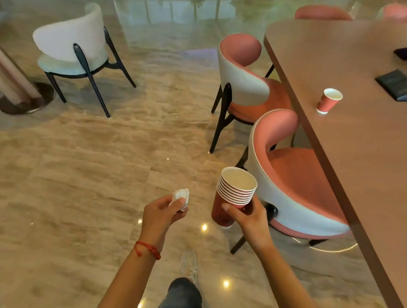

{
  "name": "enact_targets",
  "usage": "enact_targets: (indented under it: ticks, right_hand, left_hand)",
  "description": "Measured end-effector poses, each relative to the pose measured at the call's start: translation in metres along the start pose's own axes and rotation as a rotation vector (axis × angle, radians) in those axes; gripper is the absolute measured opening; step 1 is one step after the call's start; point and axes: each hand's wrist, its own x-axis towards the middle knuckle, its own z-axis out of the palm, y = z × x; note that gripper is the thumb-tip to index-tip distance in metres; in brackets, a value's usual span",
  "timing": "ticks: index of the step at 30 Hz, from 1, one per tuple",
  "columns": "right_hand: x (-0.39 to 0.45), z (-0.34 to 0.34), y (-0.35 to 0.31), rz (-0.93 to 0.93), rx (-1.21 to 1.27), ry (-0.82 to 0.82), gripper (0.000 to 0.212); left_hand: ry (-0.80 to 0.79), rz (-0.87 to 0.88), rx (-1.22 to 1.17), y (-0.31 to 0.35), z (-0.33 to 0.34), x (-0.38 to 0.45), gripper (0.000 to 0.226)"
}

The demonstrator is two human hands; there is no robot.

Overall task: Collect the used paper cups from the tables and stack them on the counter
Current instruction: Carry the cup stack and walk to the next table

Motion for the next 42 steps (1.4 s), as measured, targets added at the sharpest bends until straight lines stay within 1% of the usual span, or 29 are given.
enact_targets:
  ticks: [3,5,7,8,14,18,23,26,27,29,35,37,40,42]
  right_hand:
    - [0.058,0.014,-0.016,0.004,0.003,0.021,0.066]
    - [0.093,0.021,-0.024,-0.002,0.008,0.032,0.057]
    - [0.125,0.024,-0.03,-0.006,0.009,0.04,0.047]
    - [0.14,0.026,-0.032,-0.005,0.016,0.045,0.046]
    - [0.226,0.029,-0.052,0.02,0.033,0.068,0.055]
    - [0.297,0.027,-0.056,0.018,0.029,0.079,0.051]
    - [0.383,0.013,-0.071,0.048,0.088,0.075,0.054]
    - [0.428,0.003,-0.081,-0.01,0.057,0.104,0.055]
    - [0.441,0.001,-0.083,-0.006,0.052,0.104,0.056]
    - [0.462,-0.002,-0.085,0.0,0.053,0.112,0.057]
    - [0.515,-0.007,-0.087,0.012,0.079,0.212,0.063]
    - [0.534,-0.009,-0.086,0.012,0.086,0.276,0.059]
    - [0.56,-0.011,-0.086,0.011,0.098,0.383,0.056]
    - [0.575,-0.01,-0.09,0.02,0.114,0.476,0.062]
  left_hand:
    - [-0.01,-0.008,0.017,0.031,0.014,0.056,0.006]
    - [-0.043,0.006,0.052,0.051,0.025,0.088,0.012]
    - [-0.06,0.001,0.092,0.068,0.036,0.118,0.012]
    - [-0.059,-0.006,0.096,0.075,0.041,0.132,0.011]
    - [-0.07,-0.044,0.067,0.117,0.08,0.205,0.007]
    - [-0.058,-0.028,0.074,0.137,0.109,0.266,0.008]
    - [-0.076,-0.028,0.079,0.172,0.158,0.334,0.005]
    - [-0.107,-0.017,0.093,0.191,0.188,0.371,0.008]
    - [-0.109,-0.018,0.099,0.196,0.196,0.382,0.011]
    - [-0.117,-0.034,0.106,0.204,0.211,0.402,0.01]
    - [-0.228,-0.069,0.172,0.221,0.249,0.465,0.008]
    - [-0.285,-0.071,0.193,0.231,0.264,0.488,0.007]
    - [-0.381,-0.071,0.247,0.245,0.289,0.523,0.022]
    - [-0.453,-0.083,0.297,0.256,0.306,0.546,0.024]
